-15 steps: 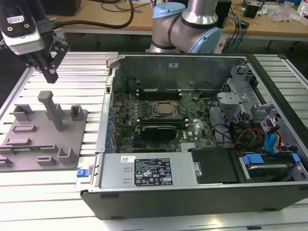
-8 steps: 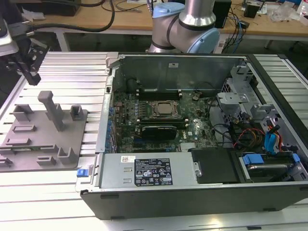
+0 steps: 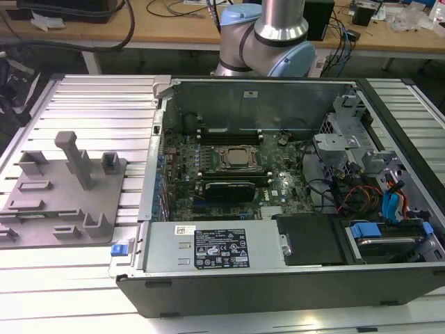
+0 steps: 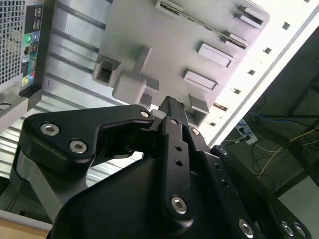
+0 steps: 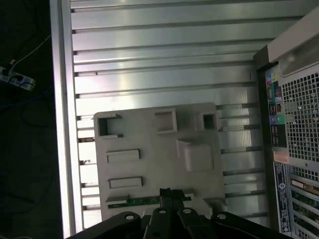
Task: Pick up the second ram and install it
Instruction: 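Reach for the second ram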
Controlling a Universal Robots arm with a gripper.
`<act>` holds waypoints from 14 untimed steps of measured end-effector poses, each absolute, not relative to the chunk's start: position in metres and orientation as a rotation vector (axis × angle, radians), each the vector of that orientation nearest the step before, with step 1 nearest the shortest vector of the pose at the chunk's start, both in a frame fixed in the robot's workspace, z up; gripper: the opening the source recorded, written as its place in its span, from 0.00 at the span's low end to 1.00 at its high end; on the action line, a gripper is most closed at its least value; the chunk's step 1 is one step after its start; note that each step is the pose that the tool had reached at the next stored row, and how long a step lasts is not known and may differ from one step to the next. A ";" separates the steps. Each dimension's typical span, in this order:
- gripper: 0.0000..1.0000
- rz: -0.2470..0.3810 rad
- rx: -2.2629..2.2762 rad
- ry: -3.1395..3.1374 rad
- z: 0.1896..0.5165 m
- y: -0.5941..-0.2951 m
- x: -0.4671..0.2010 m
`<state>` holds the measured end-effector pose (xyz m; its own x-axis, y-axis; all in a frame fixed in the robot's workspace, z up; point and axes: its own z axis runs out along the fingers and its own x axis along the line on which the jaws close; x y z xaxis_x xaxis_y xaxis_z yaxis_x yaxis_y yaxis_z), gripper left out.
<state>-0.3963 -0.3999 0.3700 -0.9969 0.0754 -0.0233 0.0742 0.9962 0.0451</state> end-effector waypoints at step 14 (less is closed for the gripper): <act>0.08 0.069 0.117 3.120 0.337 -0.425 -0.414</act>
